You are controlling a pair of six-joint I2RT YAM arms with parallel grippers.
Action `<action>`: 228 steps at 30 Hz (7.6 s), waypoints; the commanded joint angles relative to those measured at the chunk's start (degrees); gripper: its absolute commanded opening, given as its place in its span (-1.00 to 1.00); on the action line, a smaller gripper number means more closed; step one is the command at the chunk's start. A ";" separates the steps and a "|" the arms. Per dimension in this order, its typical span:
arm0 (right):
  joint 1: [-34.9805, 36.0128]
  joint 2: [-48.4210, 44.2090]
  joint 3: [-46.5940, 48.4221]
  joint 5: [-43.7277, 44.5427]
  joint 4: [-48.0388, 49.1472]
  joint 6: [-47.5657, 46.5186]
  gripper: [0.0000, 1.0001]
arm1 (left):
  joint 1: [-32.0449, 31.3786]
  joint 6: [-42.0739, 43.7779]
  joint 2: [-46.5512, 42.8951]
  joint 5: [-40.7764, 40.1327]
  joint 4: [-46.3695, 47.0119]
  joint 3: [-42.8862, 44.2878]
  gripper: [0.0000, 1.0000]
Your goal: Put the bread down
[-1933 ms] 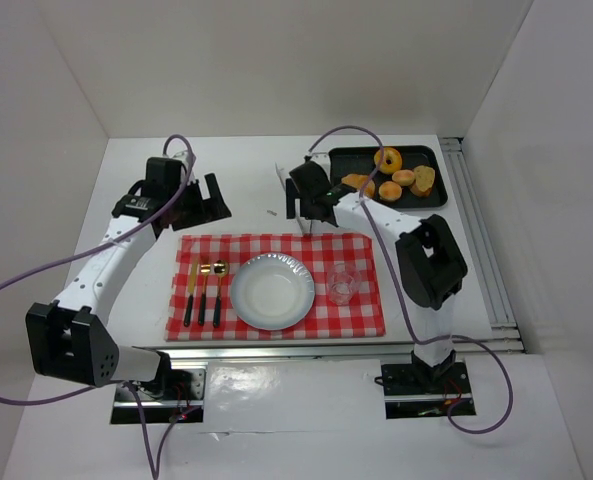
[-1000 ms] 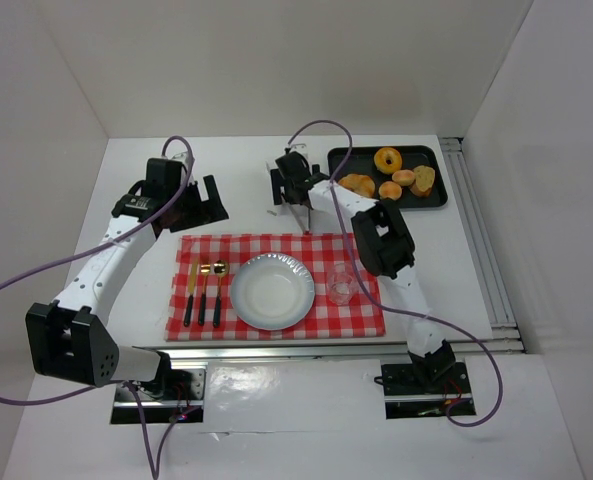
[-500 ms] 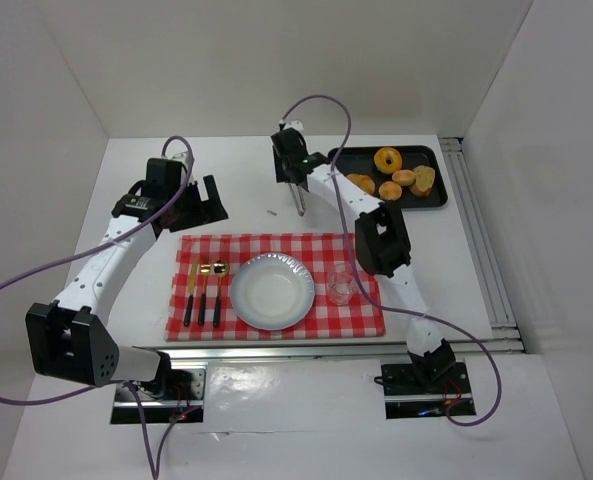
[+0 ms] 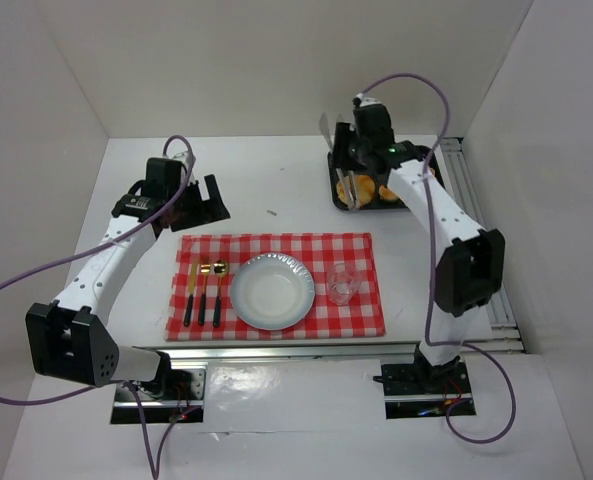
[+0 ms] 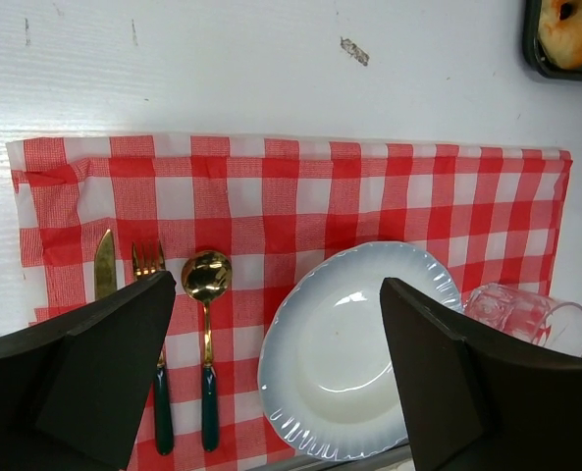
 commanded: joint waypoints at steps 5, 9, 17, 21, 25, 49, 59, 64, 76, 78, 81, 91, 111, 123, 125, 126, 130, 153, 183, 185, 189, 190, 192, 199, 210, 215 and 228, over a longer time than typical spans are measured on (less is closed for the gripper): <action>-7.02 -15.50 -19.50 -2.81 1.38 2.37 0.15 | 0.29 1.07 -1.51 1.19 1.33 1.50 0.98; -11.51 -16.66 -23.20 -6.95 1.84 2.37 0.12 | 0.29 1.60 1.38 3.38 1.33 1.50 0.98; -14.59 -13.77 -21.89 -8.71 0.07 1.22 0.31 | 0.29 0.37 2.00 4.97 2.21 0.97 0.98; -15.65 -12.44 -21.89 -9.24 -0.54 1.22 0.39 | 0.29 0.37 2.00 4.97 2.21 0.44 0.98; -16.70 -12.96 -23.12 -11.18 0.24 1.75 0.39 | 0.29 0.37 2.00 4.97 2.21 0.44 0.98; 3.93 -0.77 -14.00 8.24 3.76 -4.39 0.39 | 0.29 0.37 2.10 5.49 2.21 -0.61 0.98; 9.84 21.12 5.44 10.70 6.83 -5.54 0.39 | 0.29 0.89 2.09 3.21 1.68 -0.09 0.98; 10.89 26.05 6.77 14.13 13.50 -5.54 0.39 | 0.29 1.42 2.62 2.68 1.68 0.44 0.98; 12.92 23.87 -6.40 20.89 23.53 -4.31 0.87 | 0.29 1.95 2.62 2.07 1.16 0.44 0.98; 14.14 23.34 -8.34 21.69 24.59 -4.31 0.87 | 0.29 1.95 3.14 2.07 1.16 0.44 0.98; 14.15 23.33 -9.93 22.84 24.59 -1.95 0.78 | 0.29 1.95 3.14 2.07 1.16 0.96 0.98; 14.15 22.19 -4.68 23.63 19.60 0.18 -0.17 | 0.29 1.95 2.62 2.59 1.16 0.97 0.98; -11.60 -8.13 -14.48 -5.37 0.51 2.45 -0.01 | 0.29 1.95 2.09 3.12 1.16 0.97 0.98; -14.42 -13.06 -24.52 -4.76 -1.33 1.40 0.13 | 0.29 1.95 2.09 3.74 1.16 0.97 0.98; -14.95 -13.58 -25.31 -5.46 -1.33 1.40 0.15 | 0.29 1.43 2.09 4.26 1.16 0.97 0.98; -14.95 -13.58 -25.31 -5.46 -1.33 1.40 0.18 | 0.29 1.42 2.09 4.26 1.16 0.97 0.98; -14.95 -13.58 -25.84 -4.41 -1.33 0.87 0.21 | 0.29 1.42 2.09 4.26 1.16 0.97 0.98; -13.36 -6.55 -24.26 -6.00 3.15 0.43 0.14 | 0.29 1.42 2.09 4.26 1.68 0.44 0.98; 19.58 -34.33 -36.91 -7.40 -9.59 4.47 -0.21 | 1.43 -4.91 -2.65 -5.84 -2.62 4.66 0.98; 24.50 -34.33 -38.05 -6.00 -10.29 5.09 -0.21 | 1.96 -5.70 -3.71 -6.46 -2.62 4.14 0.98; 30.66 -33.63 -39.11 -5.99 -10.30 5.71 -0.21 | 1.96 -6.31 -4.94 -6.46 -2.62 4.13 0.98; 31.54 -32.93 -39.11 -5.99 -11.00 5.71 -0.21 | 1.96 -6.31 -4.94 -6.46 -2.62 4.13 0.98; 33.48 -31.61 -38.59 -4.33 -11.79 5.71 -0.15 | 1.96 -6.31 -4.94 -5.84 -2.62 3.61 0.98; 34.80 -30.37 -37.89 -1.69 -13.02 6.32 0.26 | 1.96 -6.31 -4.94 -4.00 -2.10 3.60 0.98; 34.80 -32.13 -26.82 7.44 -20.49 6.32 0.38 | 1.96 -5.79 -3.89 -2.33 -1.57 3.08 0.98; 28.49 -34.32 -23.29 15.62 -18.58 6.85 0.31 | 1.96 -5.79 -3.89 -2.33 -1.57 3.08 0.98; -11.50 -21.53 -24.09 9.68 1.28 5.71 0.31 | 1.96 -4.73 -2.22 -1.80 -1.05 3.08 0.98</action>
